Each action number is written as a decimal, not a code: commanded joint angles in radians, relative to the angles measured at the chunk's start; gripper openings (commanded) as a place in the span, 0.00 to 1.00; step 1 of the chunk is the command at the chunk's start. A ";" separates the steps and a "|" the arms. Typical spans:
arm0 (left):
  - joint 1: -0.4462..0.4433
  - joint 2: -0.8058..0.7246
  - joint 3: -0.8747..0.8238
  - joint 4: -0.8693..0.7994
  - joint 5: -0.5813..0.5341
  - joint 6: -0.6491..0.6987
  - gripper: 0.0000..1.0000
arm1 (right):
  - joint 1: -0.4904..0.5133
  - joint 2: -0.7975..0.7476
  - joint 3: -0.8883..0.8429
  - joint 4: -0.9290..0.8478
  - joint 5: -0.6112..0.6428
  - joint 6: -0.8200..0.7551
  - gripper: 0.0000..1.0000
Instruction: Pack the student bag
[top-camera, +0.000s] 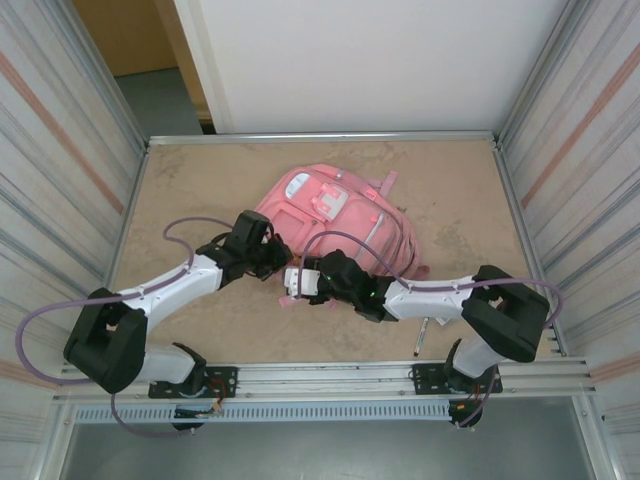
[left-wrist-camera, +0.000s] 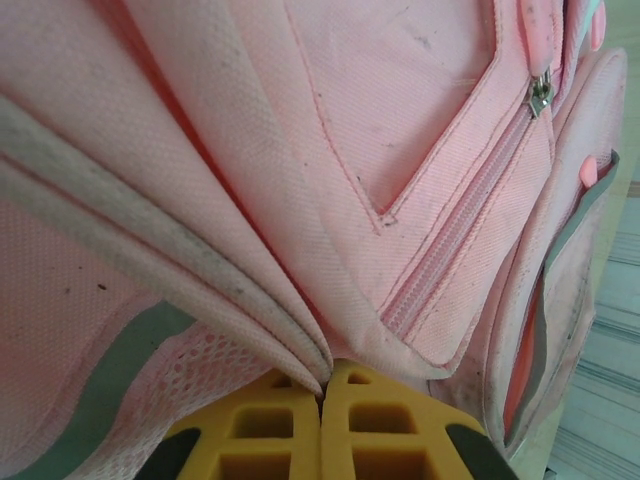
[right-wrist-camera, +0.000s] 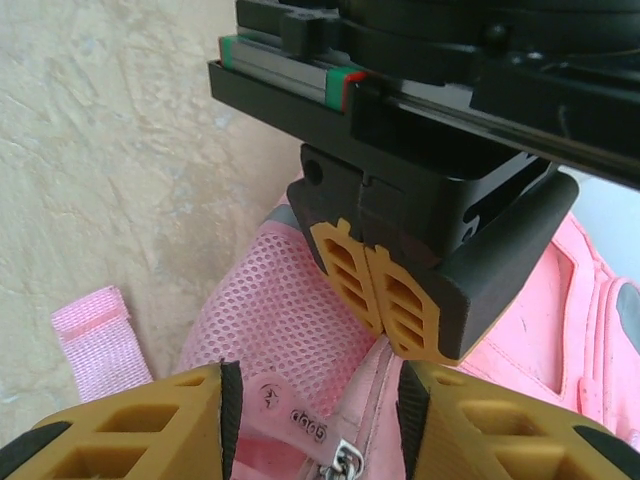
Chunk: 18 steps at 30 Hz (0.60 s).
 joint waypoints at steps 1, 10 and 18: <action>-0.003 -0.031 0.003 0.025 0.084 0.010 0.00 | 0.006 0.032 0.005 0.048 -0.009 -0.003 0.45; 0.005 -0.064 -0.003 -0.014 0.055 0.020 0.00 | 0.023 0.054 0.001 0.011 0.035 -0.018 0.45; 0.009 -0.072 -0.035 -0.015 0.035 0.005 0.00 | 0.060 0.054 -0.014 0.164 0.245 0.004 0.20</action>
